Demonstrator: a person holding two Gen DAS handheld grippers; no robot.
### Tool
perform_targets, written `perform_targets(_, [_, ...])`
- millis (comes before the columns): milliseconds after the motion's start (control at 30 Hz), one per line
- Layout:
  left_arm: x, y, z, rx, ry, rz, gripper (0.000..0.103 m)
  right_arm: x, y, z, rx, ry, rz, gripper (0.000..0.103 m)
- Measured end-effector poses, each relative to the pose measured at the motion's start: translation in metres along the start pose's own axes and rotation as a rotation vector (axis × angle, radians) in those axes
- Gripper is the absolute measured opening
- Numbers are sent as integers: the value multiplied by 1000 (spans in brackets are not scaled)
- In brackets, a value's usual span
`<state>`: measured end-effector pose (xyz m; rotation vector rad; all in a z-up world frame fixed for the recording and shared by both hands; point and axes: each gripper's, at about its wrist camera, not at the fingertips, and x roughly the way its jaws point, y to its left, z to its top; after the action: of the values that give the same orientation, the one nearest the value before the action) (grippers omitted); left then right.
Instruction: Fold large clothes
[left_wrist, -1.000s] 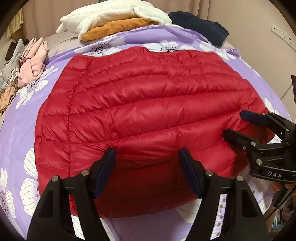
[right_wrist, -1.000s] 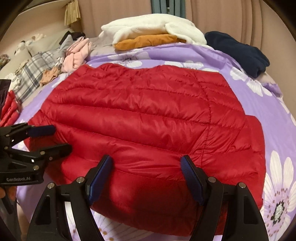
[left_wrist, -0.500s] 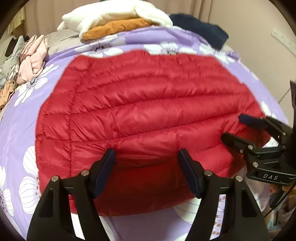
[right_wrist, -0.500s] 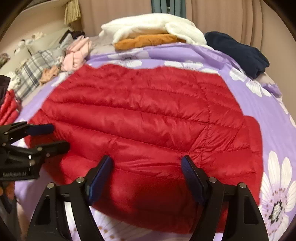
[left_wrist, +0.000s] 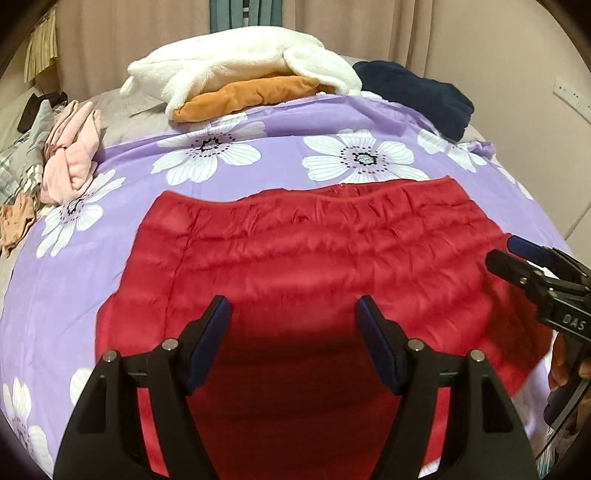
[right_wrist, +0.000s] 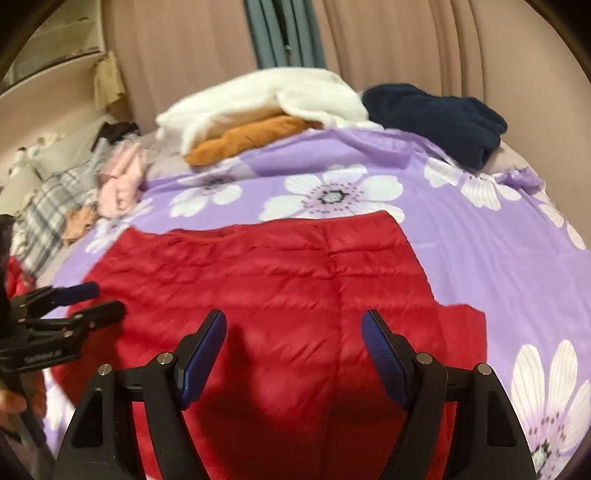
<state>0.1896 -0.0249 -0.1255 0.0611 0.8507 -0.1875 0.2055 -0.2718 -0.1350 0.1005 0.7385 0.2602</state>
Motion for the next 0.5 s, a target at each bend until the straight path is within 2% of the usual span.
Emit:
perform_targets(233, [42, -4, -1, 46, 86, 31, 75, 35, 3, -8, -12, 92, -68, 77])
perform_targets(500, [58, 1, -5, 38, 115, -7, 77, 46, -1, -10, -14, 114, -84, 77])
